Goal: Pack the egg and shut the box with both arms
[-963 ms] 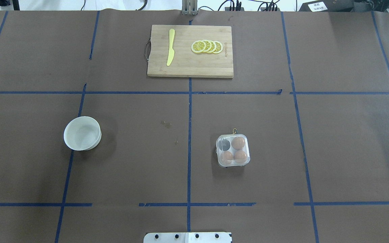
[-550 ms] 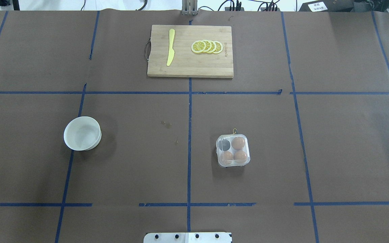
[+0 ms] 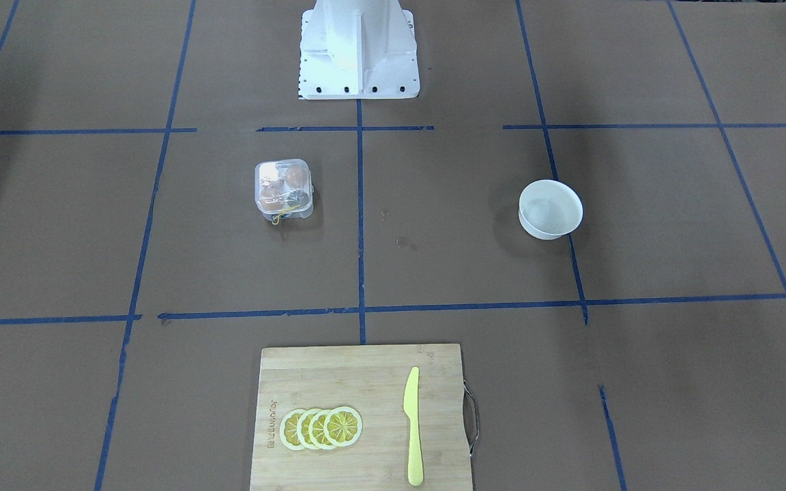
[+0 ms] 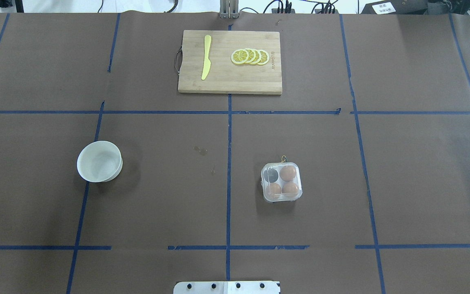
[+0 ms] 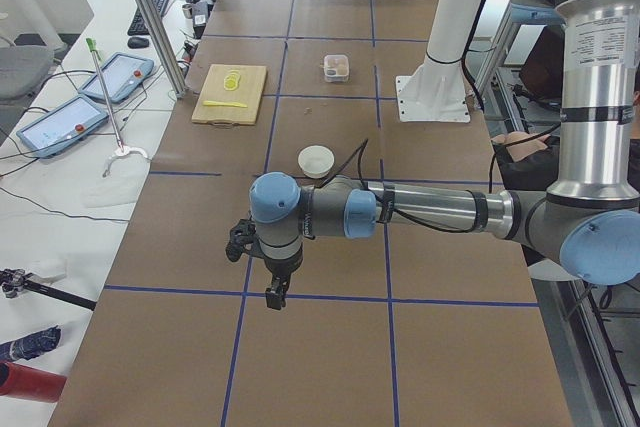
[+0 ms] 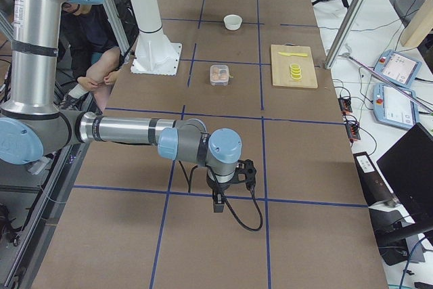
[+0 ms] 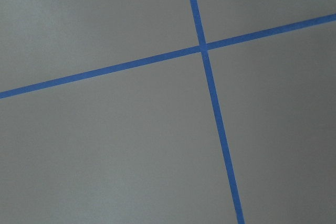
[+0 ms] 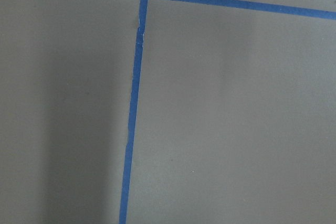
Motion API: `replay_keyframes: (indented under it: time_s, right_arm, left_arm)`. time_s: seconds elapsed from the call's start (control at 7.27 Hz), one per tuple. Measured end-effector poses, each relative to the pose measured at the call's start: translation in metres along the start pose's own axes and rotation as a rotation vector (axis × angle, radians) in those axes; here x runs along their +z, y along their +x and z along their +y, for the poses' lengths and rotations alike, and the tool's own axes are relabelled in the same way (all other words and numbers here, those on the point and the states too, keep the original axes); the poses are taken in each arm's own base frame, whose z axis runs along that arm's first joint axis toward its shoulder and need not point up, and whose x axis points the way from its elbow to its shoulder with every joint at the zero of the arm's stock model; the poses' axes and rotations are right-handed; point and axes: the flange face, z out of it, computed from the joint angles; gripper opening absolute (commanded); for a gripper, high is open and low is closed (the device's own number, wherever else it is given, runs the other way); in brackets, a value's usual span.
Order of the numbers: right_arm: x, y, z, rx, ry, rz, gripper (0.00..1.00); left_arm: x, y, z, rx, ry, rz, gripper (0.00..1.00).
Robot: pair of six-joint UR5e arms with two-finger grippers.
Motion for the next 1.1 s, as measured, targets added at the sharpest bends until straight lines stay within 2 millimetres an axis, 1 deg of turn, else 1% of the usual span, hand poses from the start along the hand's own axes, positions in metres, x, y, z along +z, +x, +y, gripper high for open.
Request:
replay_keyframes:
  time_s: [0.28, 0.55, 0.83, 1.1]
  right_arm:
    - [0.0, 0.0, -0.001, -0.001, 0.001, 0.0, 1.0]
    - [0.0, 0.0, -0.001, -0.001, 0.001, 0.0, 1.0]
    - [-0.001, 0.0, -0.002, -0.002, 0.003, 0.001, 1.0]
    - [-0.002, -0.001, -0.002, -0.005, 0.005, 0.001, 1.0]
  left_arm:
    - [0.004, -0.003, 0.002, -0.009, -0.007, 0.005, 1.0]
    - [0.009, -0.005, 0.009, -0.019, -0.014, 0.024, 1.0]
    - [0.012, -0.001, 0.012, -0.024, -0.007, 0.076, 1.0]
    - [0.01, 0.002, 0.011, -0.021, -0.001, 0.085, 1.0]
